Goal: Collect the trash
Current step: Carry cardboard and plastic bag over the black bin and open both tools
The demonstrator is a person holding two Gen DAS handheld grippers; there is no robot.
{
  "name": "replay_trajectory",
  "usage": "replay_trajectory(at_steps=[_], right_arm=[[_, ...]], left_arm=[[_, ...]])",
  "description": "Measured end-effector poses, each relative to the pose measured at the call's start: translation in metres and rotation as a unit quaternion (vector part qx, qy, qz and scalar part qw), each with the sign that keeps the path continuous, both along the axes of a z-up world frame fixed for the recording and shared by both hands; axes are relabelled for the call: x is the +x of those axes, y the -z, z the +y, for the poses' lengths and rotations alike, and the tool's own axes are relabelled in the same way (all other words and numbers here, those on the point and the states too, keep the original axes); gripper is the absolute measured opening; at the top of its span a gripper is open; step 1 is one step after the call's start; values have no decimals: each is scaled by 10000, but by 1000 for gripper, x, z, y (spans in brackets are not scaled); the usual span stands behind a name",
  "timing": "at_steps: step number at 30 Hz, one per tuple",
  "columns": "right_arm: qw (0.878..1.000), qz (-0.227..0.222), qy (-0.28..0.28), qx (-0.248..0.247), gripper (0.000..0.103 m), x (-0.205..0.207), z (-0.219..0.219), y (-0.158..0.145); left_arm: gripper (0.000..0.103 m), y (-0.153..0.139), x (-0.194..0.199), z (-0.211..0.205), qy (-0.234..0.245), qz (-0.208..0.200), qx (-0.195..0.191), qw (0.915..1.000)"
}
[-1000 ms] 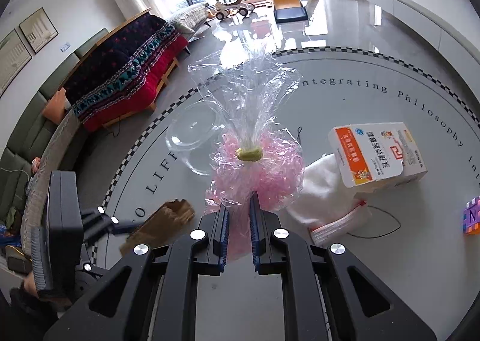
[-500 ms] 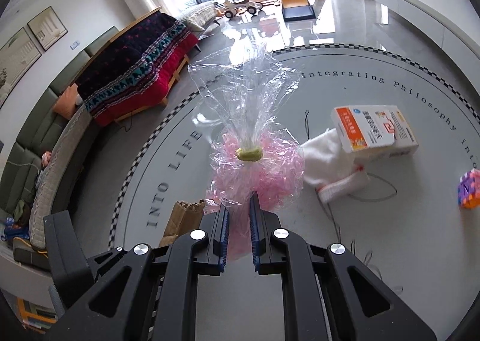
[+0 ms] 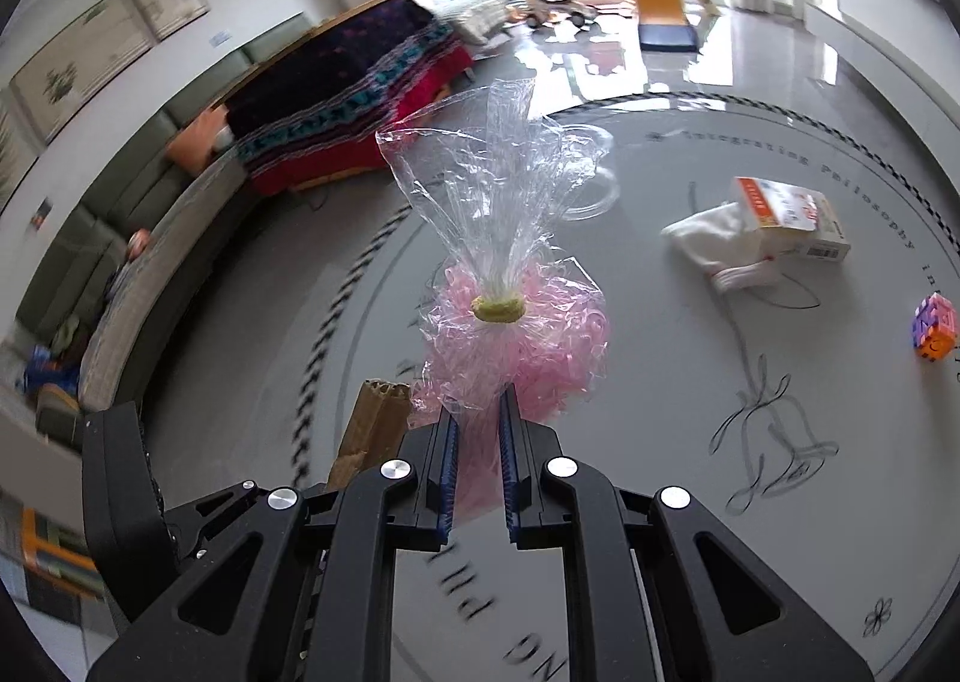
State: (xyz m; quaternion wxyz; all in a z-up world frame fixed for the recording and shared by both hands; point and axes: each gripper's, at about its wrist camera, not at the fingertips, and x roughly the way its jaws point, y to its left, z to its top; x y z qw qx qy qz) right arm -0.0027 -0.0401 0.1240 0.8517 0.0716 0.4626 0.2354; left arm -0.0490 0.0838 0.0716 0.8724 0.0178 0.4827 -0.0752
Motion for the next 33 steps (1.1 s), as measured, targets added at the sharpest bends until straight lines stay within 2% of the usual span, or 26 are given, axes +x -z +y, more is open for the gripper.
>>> replay_trajectory(at_steps=[9, 14, 20, 27, 31, 32, 33], right_arm=[[9975, -192, -682, -52, 14, -82, 45, -13], [9927, -193, -1188, -105, 14, -132, 82, -9], [9821, -44, -1876, -164, 14, -187, 134, 8], [9637, 196, -2636, -378, 14, -236, 191, 32], [9511, 480, -3020, -440, 14, -258, 224, 49], [9454, 570, -3175, -464, 15, -262, 235, 53], [9383, 650, -3351, -552, 17, -267, 246, 57]], left_arm=[[31, -5, -98, 51, -736, -217, -26, 9970], [31, 6, -152, 88, -1297, -269, -55, 9912], [31, 24, -216, 132, -1988, -208, -201, 9796], [31, 45, -278, 184, -2879, -148, -230, 9573], [34, 60, -314, 214, -3464, -1, -236, 9378], [39, 64, -321, 222, -3594, 54, -248, 9328], [63, 69, -330, 231, -3785, 153, -214, 9252]])
